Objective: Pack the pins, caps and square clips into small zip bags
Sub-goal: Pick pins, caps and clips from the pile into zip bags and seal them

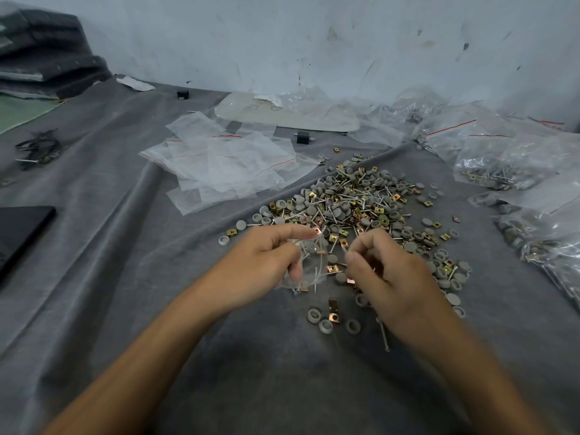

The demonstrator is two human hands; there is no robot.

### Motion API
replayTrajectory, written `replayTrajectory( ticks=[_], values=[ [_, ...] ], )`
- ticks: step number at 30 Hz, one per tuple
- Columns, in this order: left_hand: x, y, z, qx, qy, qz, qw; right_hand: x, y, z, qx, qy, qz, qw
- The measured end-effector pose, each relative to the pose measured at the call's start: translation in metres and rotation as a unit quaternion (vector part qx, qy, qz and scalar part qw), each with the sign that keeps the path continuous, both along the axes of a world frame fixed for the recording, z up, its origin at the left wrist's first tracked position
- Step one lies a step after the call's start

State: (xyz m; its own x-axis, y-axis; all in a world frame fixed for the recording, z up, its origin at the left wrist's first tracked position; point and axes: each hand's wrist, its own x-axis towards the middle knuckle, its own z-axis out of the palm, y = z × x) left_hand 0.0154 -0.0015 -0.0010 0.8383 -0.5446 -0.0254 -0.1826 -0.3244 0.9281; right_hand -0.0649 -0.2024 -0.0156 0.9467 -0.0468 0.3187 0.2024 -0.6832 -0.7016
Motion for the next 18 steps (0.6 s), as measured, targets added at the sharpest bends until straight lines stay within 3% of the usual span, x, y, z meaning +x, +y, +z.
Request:
replayTrajectory(
  ticks=[6, 10, 13, 16, 18],
  values=[
    [0.001, 0.000, -0.002, 0.002, -0.001, -0.014, 1.000, 0.002, 0.012, -0.003, 0.112, 0.019, 0.042, 0.993],
    [0.002, 0.001, -0.002, -0.004, -0.006, -0.008, 1.000, 0.002, 0.017, -0.003, 0.227, 0.069, 0.073, 0.969],
    [0.002, 0.000, -0.001, -0.009, -0.006, 0.003, 1.000, 0.003, 0.016, -0.002, 0.247, 0.070, 0.073, 0.964],
    [0.003, 0.001, 0.000, -0.024, 0.003, 0.016, 1.000, 0.004, 0.010, -0.004, 0.149, 0.036, 0.014, 0.988],
    [0.004, 0.002, 0.000, -0.031, 0.009, 0.020, 0.999, 0.006, 0.006, -0.008, -0.025, 0.028, -0.020, 0.999]
  ],
)
